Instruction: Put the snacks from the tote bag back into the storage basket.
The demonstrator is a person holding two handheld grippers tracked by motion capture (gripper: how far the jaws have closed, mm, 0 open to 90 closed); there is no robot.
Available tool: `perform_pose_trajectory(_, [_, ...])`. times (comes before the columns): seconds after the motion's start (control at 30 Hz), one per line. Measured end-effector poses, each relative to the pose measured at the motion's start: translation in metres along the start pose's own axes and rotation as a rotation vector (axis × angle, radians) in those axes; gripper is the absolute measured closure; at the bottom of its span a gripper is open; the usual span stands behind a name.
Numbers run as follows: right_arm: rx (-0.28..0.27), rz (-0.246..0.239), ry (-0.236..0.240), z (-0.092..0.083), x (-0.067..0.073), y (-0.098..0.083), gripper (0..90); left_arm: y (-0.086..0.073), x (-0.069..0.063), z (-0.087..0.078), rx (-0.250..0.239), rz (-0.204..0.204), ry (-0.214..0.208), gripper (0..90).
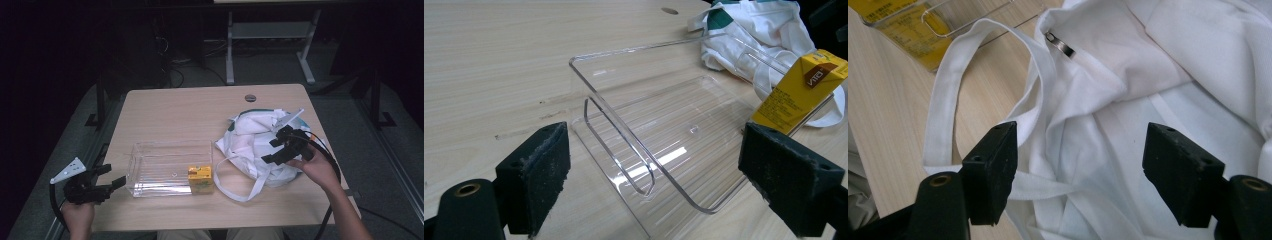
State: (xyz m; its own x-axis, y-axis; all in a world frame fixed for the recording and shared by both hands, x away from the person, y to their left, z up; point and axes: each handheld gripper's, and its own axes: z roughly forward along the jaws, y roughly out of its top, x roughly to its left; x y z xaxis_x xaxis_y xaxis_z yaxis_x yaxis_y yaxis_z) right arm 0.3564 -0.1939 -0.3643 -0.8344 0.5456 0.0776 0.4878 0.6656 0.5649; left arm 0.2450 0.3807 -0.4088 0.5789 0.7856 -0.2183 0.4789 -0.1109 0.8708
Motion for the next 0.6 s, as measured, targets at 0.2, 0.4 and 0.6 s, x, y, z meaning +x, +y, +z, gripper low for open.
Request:
perform_pose_trajectory(0.2, [-0.014, 0.020, -0.018, -0.004, -0.001, -0.017, 29.6, 0.000, 0.000, 0.001, 0.003, 0.002, -0.001, 12.9])
perform_pose_trajectory(0.4, [-0.016, 0.044, -0.029, -0.008, -0.002, -0.031, 29.6, 0.000, -0.001, 0.001, 0.003, 0.003, -0.002, 12.9])
perform_pose_trajectory(0.6, [-0.019, 0.060, -0.043, -0.010, -0.001, -0.044, 29.6, 0.000, -0.002, 0.002, 0.003, 0.003, -0.004, 12.9])
